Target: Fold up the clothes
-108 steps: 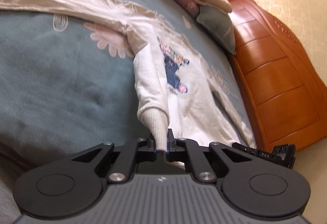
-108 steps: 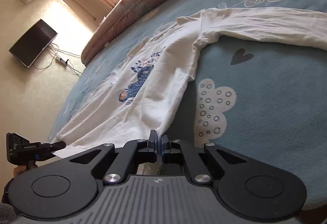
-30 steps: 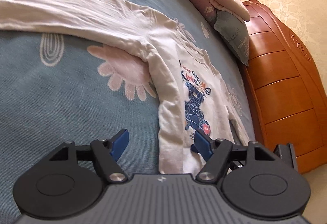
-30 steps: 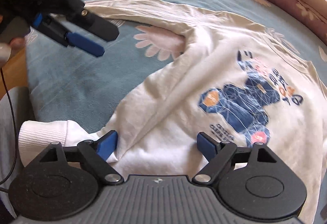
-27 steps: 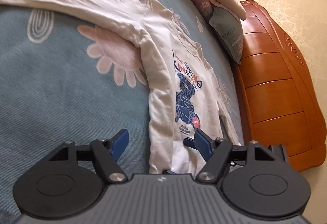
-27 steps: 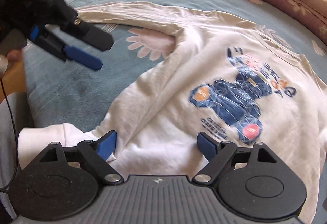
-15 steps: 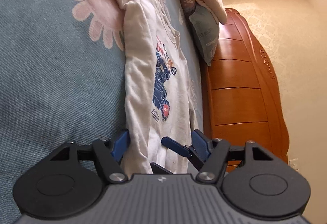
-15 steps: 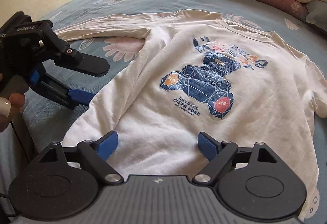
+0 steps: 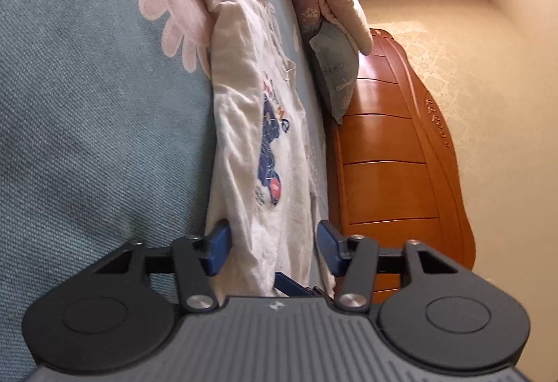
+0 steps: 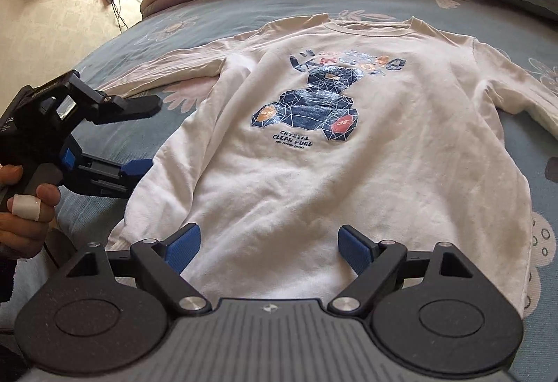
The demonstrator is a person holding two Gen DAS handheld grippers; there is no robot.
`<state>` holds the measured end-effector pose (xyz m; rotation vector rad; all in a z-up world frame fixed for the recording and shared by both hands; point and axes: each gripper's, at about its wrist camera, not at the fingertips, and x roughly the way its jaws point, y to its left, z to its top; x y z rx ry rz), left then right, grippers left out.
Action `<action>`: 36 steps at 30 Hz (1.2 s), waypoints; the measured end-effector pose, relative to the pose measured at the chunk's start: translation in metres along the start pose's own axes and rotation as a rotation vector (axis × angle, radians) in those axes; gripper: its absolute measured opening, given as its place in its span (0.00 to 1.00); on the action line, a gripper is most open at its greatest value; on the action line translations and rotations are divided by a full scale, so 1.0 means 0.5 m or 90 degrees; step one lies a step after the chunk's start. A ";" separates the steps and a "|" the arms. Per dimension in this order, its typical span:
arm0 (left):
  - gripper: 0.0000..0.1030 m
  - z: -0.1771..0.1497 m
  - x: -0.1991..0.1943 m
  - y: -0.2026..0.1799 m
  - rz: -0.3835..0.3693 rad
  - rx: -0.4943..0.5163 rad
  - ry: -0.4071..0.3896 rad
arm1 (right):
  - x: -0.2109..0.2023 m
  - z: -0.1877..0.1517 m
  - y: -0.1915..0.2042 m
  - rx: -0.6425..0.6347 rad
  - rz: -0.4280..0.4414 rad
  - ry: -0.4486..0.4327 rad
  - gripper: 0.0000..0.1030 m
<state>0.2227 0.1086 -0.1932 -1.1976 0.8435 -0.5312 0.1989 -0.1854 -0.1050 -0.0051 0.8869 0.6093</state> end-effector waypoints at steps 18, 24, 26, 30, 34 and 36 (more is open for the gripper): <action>0.03 -0.007 -0.159 -0.112 0.258 0.157 -0.108 | -0.008 -0.019 -0.003 0.007 -0.003 -0.014 0.90; 0.10 0.022 -0.198 -0.028 0.238 0.020 -0.088 | -0.011 -0.020 -0.002 0.004 -0.007 -0.011 0.90; 0.22 0.027 -0.221 -0.040 0.226 0.036 -0.107 | -0.014 -0.022 -0.004 0.003 -0.007 -0.010 0.90; 0.39 0.075 -0.240 -0.054 0.153 0.025 -0.154 | -0.014 -0.021 -0.007 0.009 -0.003 -0.010 0.90; 0.40 0.158 -0.195 -0.035 0.121 0.000 -0.179 | -0.011 -0.019 -0.004 0.005 -0.007 -0.009 0.90; 0.40 0.204 -0.146 -0.019 0.121 -0.022 -0.171 | -0.011 -0.019 -0.004 0.005 -0.007 -0.008 0.90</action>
